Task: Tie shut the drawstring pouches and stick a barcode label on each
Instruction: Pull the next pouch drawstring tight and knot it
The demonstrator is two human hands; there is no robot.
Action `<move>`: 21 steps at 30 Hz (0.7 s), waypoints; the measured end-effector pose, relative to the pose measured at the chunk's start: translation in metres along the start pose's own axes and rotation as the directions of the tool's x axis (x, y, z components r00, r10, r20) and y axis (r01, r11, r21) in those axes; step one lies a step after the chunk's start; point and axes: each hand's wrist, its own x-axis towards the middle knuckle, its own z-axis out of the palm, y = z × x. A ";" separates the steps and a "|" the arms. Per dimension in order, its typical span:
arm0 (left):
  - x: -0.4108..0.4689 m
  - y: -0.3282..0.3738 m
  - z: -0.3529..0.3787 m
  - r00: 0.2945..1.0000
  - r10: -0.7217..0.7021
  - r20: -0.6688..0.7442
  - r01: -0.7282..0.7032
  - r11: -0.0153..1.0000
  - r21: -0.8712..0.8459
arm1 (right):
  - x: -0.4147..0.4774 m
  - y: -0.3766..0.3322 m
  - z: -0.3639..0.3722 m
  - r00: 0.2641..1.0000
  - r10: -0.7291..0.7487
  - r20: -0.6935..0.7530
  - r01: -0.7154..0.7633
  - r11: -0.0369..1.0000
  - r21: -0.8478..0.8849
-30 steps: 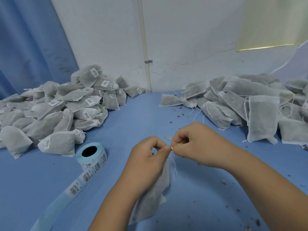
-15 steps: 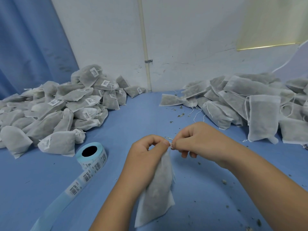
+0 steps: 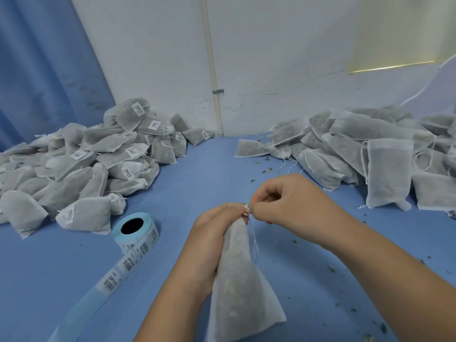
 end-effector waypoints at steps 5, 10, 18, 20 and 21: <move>-0.001 -0.001 0.002 1.000 0.008 -0.019 -0.009 1.000 -0.023 | 0.000 0.000 0.002 0.998 -0.052 -0.039 0.049 0.995 -0.085; -0.001 -0.002 0.003 0.999 0.014 -0.038 -0.015 0.999 -0.029 | -0.001 -0.001 0.001 0.994 -0.100 -0.042 0.093 0.984 -0.154; -0.002 -0.001 0.004 1.000 -0.008 -0.028 0.006 0.998 -0.067 | -0.003 -0.008 -0.008 0.986 -0.142 -0.083 0.125 0.976 -0.180; -0.002 0.000 0.004 0.999 -0.007 -0.041 0.004 0.998 -0.057 | -0.005 -0.011 -0.011 0.988 -0.140 -0.067 0.126 0.975 -0.185; -0.002 0.000 0.004 0.999 -0.005 -0.050 0.003 0.999 -0.050 | -0.006 -0.012 -0.011 0.989 -0.140 -0.054 0.128 0.974 -0.187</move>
